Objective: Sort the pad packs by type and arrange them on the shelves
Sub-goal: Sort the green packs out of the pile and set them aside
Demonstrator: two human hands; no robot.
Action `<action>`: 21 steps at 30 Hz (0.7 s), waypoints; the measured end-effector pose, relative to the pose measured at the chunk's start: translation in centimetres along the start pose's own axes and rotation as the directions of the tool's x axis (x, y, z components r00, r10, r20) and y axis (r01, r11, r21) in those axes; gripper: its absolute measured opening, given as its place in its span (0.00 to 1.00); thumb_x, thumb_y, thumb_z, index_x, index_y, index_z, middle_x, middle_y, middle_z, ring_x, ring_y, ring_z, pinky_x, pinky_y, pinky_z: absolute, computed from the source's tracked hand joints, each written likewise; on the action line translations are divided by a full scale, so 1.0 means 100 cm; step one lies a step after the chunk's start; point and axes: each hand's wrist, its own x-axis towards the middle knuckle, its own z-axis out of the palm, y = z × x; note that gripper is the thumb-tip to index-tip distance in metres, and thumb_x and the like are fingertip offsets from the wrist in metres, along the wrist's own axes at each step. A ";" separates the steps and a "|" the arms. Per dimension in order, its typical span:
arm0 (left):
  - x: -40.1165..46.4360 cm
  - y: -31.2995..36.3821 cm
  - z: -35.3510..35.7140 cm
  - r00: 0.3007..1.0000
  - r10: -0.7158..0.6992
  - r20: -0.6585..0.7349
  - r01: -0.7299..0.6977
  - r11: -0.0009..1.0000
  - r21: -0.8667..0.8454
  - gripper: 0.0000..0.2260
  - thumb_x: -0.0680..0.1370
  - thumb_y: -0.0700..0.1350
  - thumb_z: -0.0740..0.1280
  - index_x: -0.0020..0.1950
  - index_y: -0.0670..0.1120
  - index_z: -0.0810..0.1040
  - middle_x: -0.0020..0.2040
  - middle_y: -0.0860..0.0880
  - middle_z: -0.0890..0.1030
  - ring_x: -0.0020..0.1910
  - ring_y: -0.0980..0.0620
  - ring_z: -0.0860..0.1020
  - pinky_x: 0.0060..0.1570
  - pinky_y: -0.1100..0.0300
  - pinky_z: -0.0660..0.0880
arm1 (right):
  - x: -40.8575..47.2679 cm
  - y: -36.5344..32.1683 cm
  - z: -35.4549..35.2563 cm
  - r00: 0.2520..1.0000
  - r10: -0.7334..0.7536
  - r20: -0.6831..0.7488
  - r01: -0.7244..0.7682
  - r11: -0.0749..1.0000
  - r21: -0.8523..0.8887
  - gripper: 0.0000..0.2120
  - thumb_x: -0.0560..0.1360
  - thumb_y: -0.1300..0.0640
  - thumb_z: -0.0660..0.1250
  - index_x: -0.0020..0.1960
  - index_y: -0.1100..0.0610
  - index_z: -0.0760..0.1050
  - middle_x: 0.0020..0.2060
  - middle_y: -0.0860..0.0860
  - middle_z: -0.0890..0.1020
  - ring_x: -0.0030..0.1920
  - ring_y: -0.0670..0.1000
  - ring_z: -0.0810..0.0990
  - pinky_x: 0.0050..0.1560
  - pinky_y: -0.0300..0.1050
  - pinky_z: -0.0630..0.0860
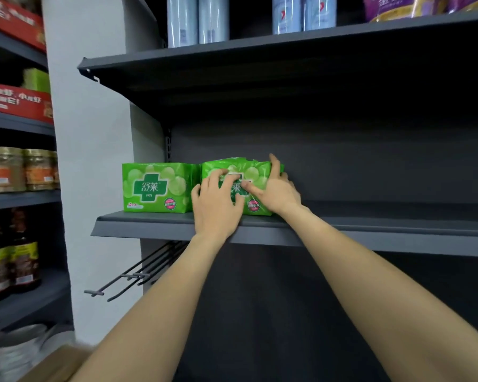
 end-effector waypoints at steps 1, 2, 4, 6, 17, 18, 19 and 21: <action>0.000 0.000 0.000 1.000 -0.003 -0.001 0.003 1.000 -0.008 0.17 0.76 0.48 0.64 0.64 0.53 0.74 0.66 0.51 0.71 0.63 0.50 0.70 0.65 0.51 0.62 | -0.004 -0.001 -0.002 1.000 -0.005 -0.029 0.004 1.000 -0.022 0.46 0.72 0.34 0.64 0.77 0.48 0.40 0.72 0.62 0.61 0.69 0.64 0.65 0.62 0.57 0.68; 0.000 -0.001 -0.001 1.000 -0.006 0.003 0.006 1.000 -0.016 0.16 0.76 0.47 0.64 0.64 0.53 0.74 0.66 0.51 0.72 0.63 0.50 0.71 0.66 0.50 0.62 | -0.009 -0.002 -0.004 0.998 -0.017 -0.060 0.014 0.999 -0.048 0.47 0.71 0.35 0.65 0.77 0.49 0.40 0.72 0.61 0.60 0.69 0.64 0.64 0.61 0.57 0.68; 0.001 -0.001 -0.002 1.000 -0.018 0.010 0.019 0.999 -0.045 0.16 0.77 0.47 0.63 0.64 0.53 0.75 0.66 0.51 0.73 0.63 0.50 0.72 0.67 0.48 0.61 | -0.022 -0.003 -0.009 0.989 -0.070 -0.129 0.058 0.994 -0.095 0.46 0.72 0.38 0.67 0.77 0.51 0.44 0.73 0.60 0.59 0.69 0.63 0.63 0.62 0.57 0.68; 0.002 0.000 -0.007 0.999 -0.035 0.029 0.038 0.995 -0.093 0.16 0.77 0.46 0.62 0.64 0.52 0.75 0.64 0.52 0.74 0.62 0.51 0.73 0.67 0.50 0.61 | -0.040 -0.003 -0.015 0.970 -0.149 -0.192 0.128 0.985 -0.117 0.39 0.74 0.41 0.66 0.76 0.53 0.51 0.73 0.57 0.59 0.69 0.60 0.63 0.62 0.55 0.68; -0.142 0.003 -0.148 0.985 -0.103 0.137 0.158 0.855 -0.494 0.10 0.77 0.54 0.58 0.52 0.57 0.77 0.39 0.62 0.82 0.43 0.59 0.80 0.46 0.56 0.75 | -0.222 -0.015 0.001 0.778 -0.405 -0.481 0.456 0.890 -0.012 0.07 0.76 0.54 0.65 0.52 0.54 0.77 0.38 0.43 0.80 0.38 0.44 0.77 0.36 0.40 0.71; -0.169 -0.005 -0.159 0.973 -0.105 0.208 0.194 0.855 -0.480 0.10 0.77 0.54 0.58 0.52 0.58 0.77 0.39 0.63 0.82 0.42 0.59 0.80 0.46 0.55 0.75 | -0.248 -0.012 0.014 0.798 -0.409 -0.442 0.459 0.889 0.006 0.08 0.76 0.54 0.64 0.52 0.55 0.77 0.38 0.43 0.80 0.37 0.44 0.77 0.35 0.39 0.71; -0.189 -0.012 -0.167 0.958 -0.101 0.270 0.221 0.859 -0.463 0.10 0.76 0.55 0.59 0.53 0.58 0.77 0.39 0.63 0.82 0.42 0.60 0.80 0.46 0.56 0.76 | -0.269 -0.008 0.024 0.818 -0.410 -0.403 0.458 0.888 0.025 0.08 0.76 0.54 0.63 0.52 0.55 0.77 0.38 0.43 0.80 0.37 0.43 0.76 0.35 0.39 0.71; -0.229 -0.027 -0.180 0.910 -0.126 0.394 0.303 0.852 -0.427 0.10 0.76 0.53 0.61 0.55 0.57 0.77 0.41 0.63 0.82 0.41 0.58 0.80 0.45 0.57 0.76 | -0.313 0.004 0.046 0.863 -0.412 -0.291 0.447 0.892 0.063 0.09 0.76 0.54 0.63 0.53 0.54 0.77 0.38 0.43 0.80 0.37 0.43 0.76 0.35 0.38 0.71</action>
